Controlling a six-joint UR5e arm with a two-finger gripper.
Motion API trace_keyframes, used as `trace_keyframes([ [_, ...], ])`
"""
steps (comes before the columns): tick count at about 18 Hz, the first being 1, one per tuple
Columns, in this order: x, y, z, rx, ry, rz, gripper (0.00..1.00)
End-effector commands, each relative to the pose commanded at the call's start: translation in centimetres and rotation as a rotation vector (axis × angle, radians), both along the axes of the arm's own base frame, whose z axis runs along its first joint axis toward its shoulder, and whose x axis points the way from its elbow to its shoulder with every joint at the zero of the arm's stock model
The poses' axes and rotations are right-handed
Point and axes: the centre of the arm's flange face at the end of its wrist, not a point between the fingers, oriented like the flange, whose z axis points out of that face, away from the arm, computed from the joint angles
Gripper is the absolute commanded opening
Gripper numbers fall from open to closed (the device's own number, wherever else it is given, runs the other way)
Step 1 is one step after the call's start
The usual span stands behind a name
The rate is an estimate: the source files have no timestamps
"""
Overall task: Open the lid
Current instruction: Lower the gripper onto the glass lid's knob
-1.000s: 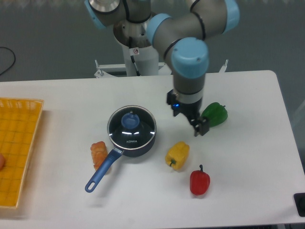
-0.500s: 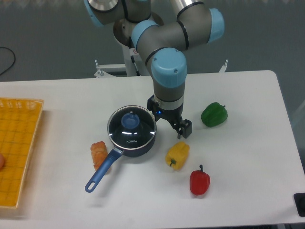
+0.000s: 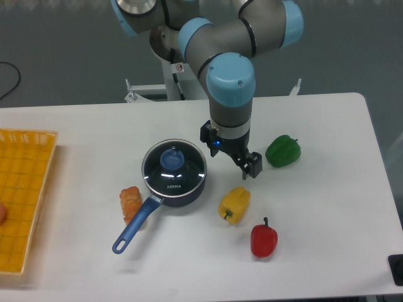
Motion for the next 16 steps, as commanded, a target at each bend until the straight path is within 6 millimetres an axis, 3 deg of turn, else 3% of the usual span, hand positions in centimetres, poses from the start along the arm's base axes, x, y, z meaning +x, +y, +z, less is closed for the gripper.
trace_keyframes([
  [3, 1.9, 1.4, -0.9, -0.003, -0.024, 0.034, 1.0],
  [6, 5.0, 3.7, -3.0, -0.026, -0.045, 0.047, 1.0],
  [12, 6.6, 2.1, -6.6, -0.079, -0.097, 0.147, 1.0],
  [16, 7.0, 1.5, -5.9, -0.072, -0.097, 0.167, 1.0],
])
